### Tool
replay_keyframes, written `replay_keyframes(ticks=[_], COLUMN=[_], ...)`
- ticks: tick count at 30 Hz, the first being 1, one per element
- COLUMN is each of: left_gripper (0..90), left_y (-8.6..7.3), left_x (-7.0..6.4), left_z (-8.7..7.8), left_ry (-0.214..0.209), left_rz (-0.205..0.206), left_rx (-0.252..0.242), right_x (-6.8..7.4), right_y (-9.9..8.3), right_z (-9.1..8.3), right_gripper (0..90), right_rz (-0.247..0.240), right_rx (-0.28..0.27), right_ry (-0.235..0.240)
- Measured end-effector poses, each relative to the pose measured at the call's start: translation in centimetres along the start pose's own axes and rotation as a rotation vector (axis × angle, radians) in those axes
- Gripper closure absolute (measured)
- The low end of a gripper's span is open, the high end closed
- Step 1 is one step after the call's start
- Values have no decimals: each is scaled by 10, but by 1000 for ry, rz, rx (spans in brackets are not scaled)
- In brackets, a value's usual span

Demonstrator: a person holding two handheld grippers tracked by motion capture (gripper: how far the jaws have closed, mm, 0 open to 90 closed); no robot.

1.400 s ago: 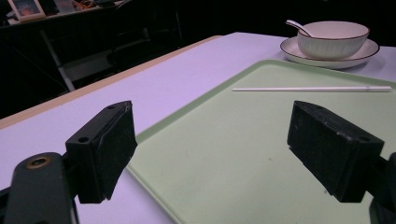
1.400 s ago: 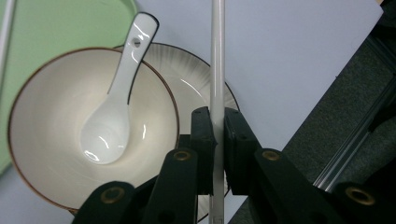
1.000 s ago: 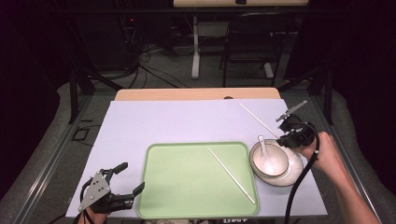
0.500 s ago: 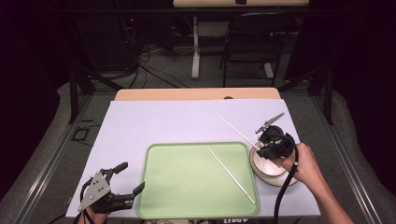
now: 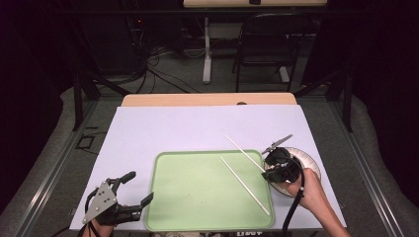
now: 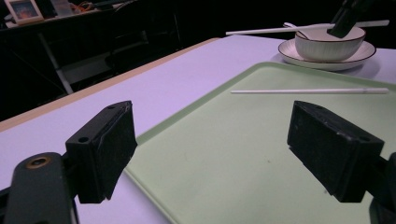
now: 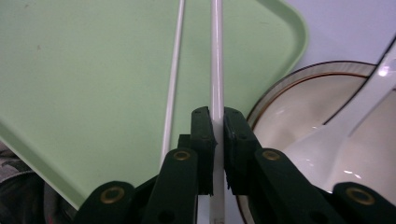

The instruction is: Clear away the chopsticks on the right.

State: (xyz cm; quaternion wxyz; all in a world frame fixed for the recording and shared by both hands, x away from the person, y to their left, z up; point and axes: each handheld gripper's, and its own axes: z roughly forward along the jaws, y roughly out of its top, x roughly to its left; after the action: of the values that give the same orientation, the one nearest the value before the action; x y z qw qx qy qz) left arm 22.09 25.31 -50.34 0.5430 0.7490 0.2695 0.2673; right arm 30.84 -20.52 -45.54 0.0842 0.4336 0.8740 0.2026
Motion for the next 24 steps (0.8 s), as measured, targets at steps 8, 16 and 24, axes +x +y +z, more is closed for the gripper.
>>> replay_keyframes(ticks=[8,16,24], left_gripper=[154,154,154], left_y=[0,0,0], left_x=[0,0,0], left_z=[0,0,0], left_ry=[-4,-3,-4], left_rz=[4,2,3], left_rx=[-2,-2,0], right_x=[11,17,18], right_y=[-6,-11,-14], right_z=[29,62,76], right_gripper=[838,838,782], right_rz=[43,49,77], right_rx=[28,120,76], right_ry=[20,16,16])
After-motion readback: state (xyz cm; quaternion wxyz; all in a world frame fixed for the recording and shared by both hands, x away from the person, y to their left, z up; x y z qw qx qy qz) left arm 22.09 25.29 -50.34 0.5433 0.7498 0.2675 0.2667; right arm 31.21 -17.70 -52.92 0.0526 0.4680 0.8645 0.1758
